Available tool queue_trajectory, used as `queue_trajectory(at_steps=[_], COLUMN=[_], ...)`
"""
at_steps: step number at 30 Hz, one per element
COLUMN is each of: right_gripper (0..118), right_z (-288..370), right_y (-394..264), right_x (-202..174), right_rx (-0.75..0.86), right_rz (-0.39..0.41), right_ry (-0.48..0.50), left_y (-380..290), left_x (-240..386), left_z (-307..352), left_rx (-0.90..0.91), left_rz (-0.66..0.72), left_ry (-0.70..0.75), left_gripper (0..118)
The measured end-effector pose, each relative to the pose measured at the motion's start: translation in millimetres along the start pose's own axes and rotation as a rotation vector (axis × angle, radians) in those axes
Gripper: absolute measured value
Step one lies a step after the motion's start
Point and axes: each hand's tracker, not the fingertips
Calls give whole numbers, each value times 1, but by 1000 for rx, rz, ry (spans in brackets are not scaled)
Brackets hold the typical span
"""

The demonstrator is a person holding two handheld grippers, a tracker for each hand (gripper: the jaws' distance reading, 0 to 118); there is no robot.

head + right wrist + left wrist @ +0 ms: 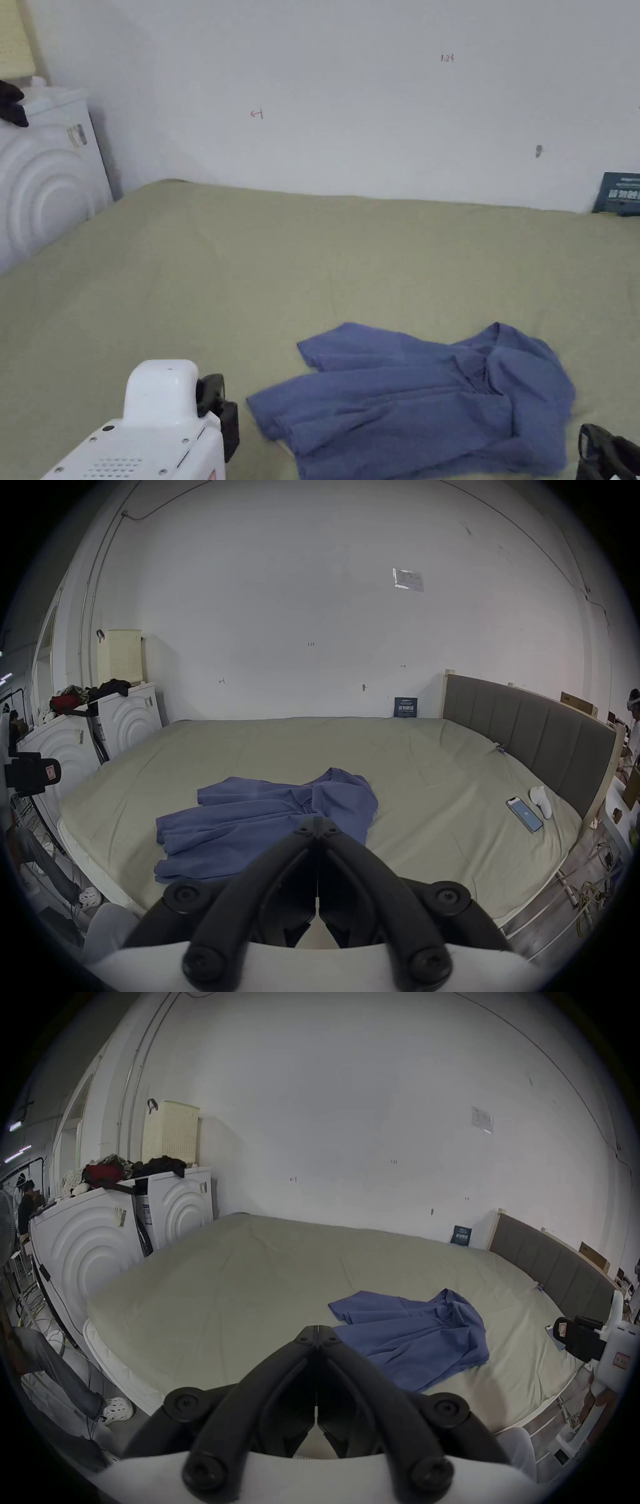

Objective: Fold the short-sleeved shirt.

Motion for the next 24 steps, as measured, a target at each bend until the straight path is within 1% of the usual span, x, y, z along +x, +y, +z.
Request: queue_trajectory(at_steps=[4,7,10,11,12,13,14,16,17,18,20,22,24], right_gripper=[2,2,2,2,2,2,2,2,2,2,2,2,2], right_z=[-15,-32,-52,-59,-66,-71,-78,-88,-94,-99,-105,-110,-110], right_y=[-2,-5,-10,-13,-15,-17,-20,-26,-29,-32,-37,-41,-43], right_x=[-4,-7,-9,-9,-10,-10,-10,-9,-9,-8,-7,-5,-4], right_rx=[-13,-37,-70,-79,-93,-105,-119,-144,-157,-163,-181,-195,-205], right_rz=[8,13,22,25,30,35,39,46,46,46,47,37,21], right_ry=[11,20,28,28,27,29,27,27,27,25,25,27,34], left_y=[4,4,3,-1,-3,-6,-9,-19,-23,-26,-34,-42,-50], left_x=[-9,-16,-21,-23,-23,-22,-21,-19,-18,-17,-14,-9,-7], left_z=[-43,-92,-155,-178,-198,-212,-233,-263,-276,-285,-303,-319,-327], left_rx=[-73,-152,-294,-317,-346,-387,-426,-518,-547,-566,-620,-669,-697], left_rz=[-17,-12,4,2,4,-20,-17,-2,0,-4,-12,-58,-89], left_ry=[-11,-34,-74,-74,-76,-78,-86,-79,-91,-98,-67,-12,-2], left_gripper=[0,0,0,8,13,13,35,97,116,116,116,116,116])
